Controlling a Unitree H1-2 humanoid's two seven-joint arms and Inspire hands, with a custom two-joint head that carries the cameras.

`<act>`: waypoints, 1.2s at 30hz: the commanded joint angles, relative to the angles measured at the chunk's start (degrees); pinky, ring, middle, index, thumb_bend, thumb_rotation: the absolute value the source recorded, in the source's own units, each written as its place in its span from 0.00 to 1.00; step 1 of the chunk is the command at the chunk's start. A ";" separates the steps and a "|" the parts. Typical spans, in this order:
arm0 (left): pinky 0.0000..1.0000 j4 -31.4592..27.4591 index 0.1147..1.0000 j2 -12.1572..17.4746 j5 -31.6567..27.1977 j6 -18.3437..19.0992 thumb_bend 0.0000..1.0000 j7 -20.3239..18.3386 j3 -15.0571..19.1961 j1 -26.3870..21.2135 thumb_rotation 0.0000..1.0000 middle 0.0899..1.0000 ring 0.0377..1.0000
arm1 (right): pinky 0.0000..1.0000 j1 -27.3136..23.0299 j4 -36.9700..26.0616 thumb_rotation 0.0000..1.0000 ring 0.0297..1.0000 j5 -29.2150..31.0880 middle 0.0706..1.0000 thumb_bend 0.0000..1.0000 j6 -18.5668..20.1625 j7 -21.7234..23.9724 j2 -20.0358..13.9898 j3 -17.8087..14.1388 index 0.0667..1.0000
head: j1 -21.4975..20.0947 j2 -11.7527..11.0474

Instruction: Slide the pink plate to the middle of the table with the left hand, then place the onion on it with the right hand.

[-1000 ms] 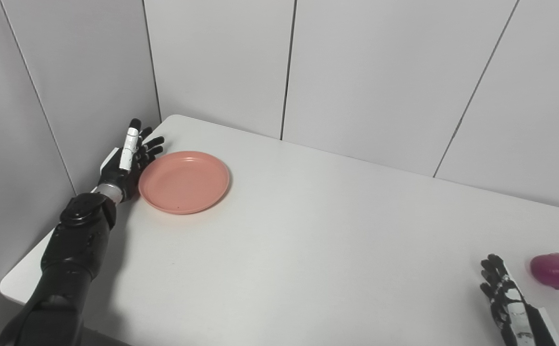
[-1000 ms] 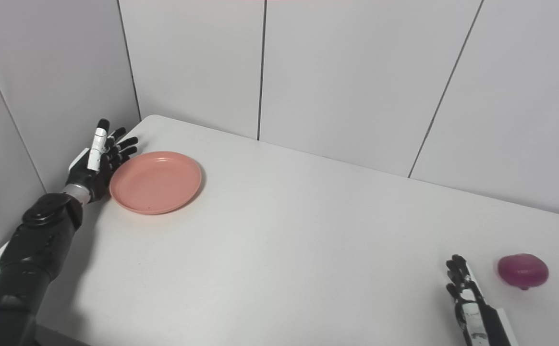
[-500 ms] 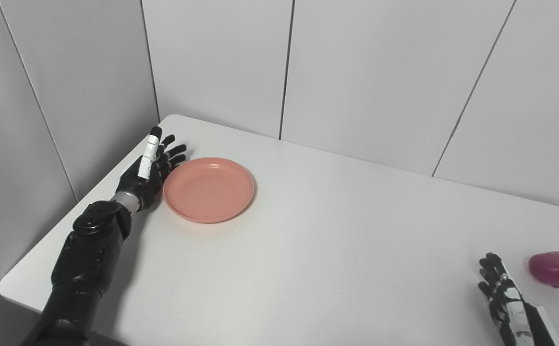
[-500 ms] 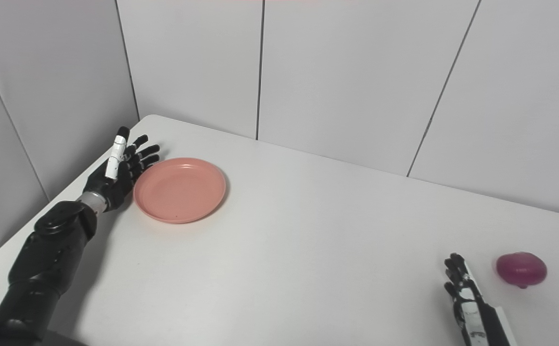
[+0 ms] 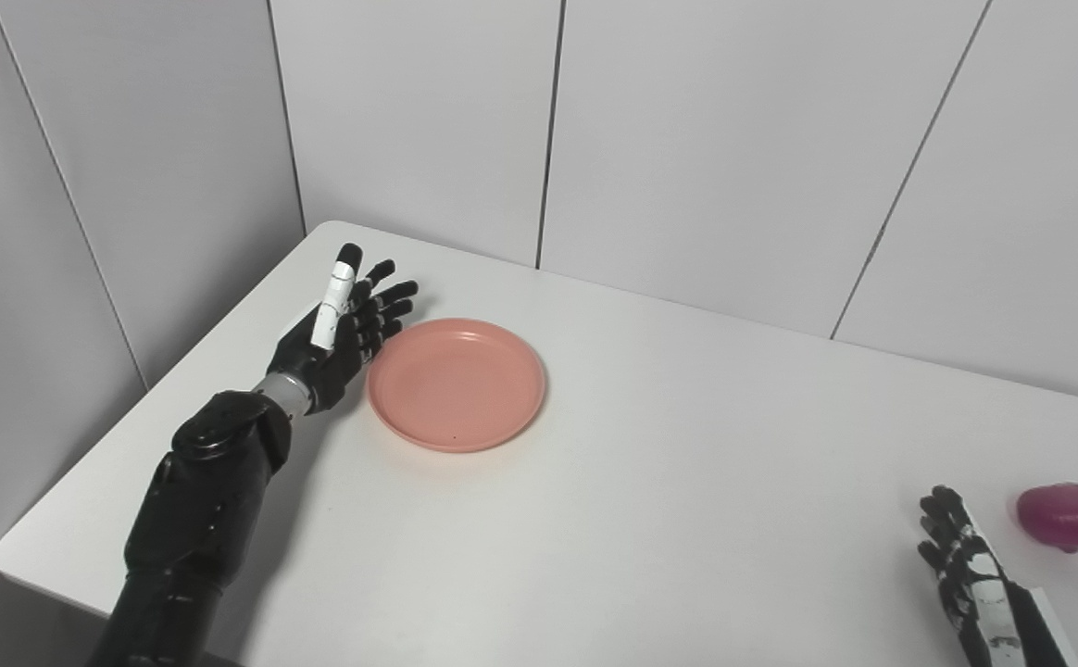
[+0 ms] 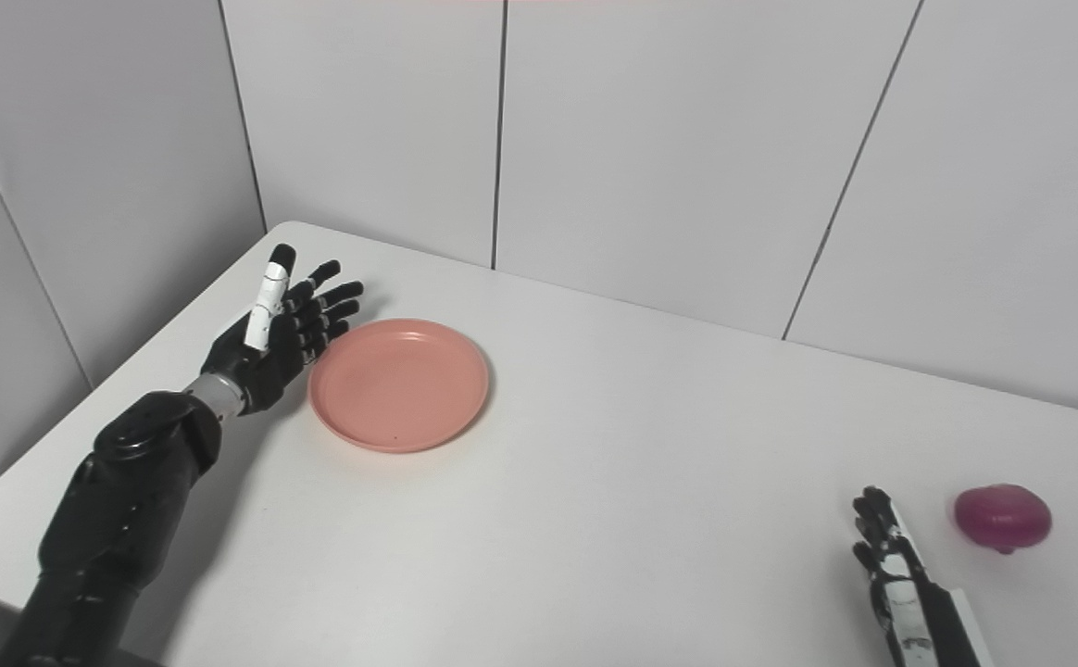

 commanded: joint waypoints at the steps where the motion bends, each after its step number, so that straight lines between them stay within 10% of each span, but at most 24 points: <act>1: 1.00 -1.61 0.98 0.84 -0.54 0.02 0.81 -1.07 -0.45 -2.31 1.00 0.90 0.95 | 1.00 -0.05 -0.07 1.00 1.00 0.62 0.97 0.90 -0.30 -0.14 0.41 0.21 0.97 | -0.16 0.04; 36: 0.97 -6.60 0.97 -2.99 -1.43 2.07 0.84 -6.26 -5.71 -0.58 1.00 0.90 0.92 | 1.00 -0.21 -0.52 1.00 1.00 0.90 0.96 0.89 -0.75 -0.20 0.85 0.43 0.97 | -0.83 0.63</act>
